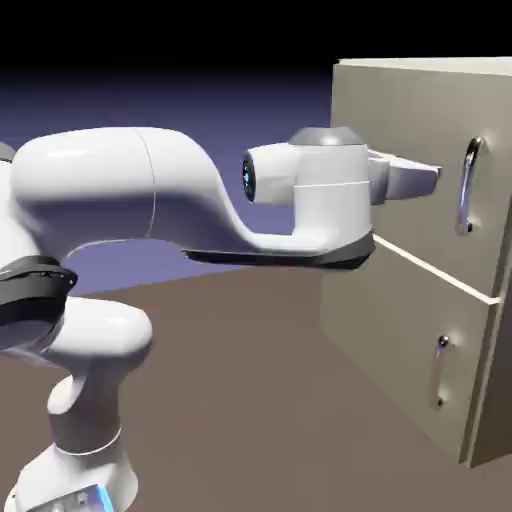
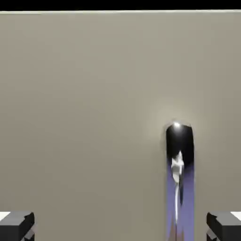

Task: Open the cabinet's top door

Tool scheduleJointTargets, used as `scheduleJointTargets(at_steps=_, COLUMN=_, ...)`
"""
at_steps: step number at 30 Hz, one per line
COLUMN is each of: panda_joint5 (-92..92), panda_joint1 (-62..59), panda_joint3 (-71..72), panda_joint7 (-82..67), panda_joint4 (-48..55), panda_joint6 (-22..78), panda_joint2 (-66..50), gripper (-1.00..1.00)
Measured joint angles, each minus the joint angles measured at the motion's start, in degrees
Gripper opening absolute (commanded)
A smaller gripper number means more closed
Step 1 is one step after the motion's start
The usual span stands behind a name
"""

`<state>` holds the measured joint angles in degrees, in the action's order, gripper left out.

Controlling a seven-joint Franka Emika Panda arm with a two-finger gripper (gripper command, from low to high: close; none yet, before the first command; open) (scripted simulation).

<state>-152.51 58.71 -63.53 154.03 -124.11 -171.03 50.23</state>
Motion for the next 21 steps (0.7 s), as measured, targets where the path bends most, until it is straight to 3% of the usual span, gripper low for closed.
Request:
scheduleJointTargets(at_steps=5, panda_joint5=-12.5, panda_joint1=4.7, panda_joint3=-5.2, panda_joint7=9.1, panda_joint4=3.0, panda_joint6=0.2, panda_joint2=1.4, gripper=0.0)
scheduleJointTargets(at_steps=12, panda_joint5=-13.5, panda_joint1=15.4, panda_joint3=-12.2, panda_joint7=9.6, panda_joint4=11.1, panda_joint6=0.6, panda_joint2=-0.6, gripper=0.0)
scheduleJointTargets(at_steps=13, panda_joint5=-13.5, panda_joint1=16.0, panda_joint3=-12.6, panda_joint7=9.5, panda_joint4=11.6, panda_joint6=0.7, panda_joint2=-0.7, gripper=-1.0)
scheduleJointTargets(at_steps=21, panda_joint5=-9.9, panda_joint1=3.6, panda_joint3=-4.0, panda_joint7=10.8, panda_joint4=1.4, panda_joint6=6.3, panda_joint2=-2.9, gripper=-1.0)
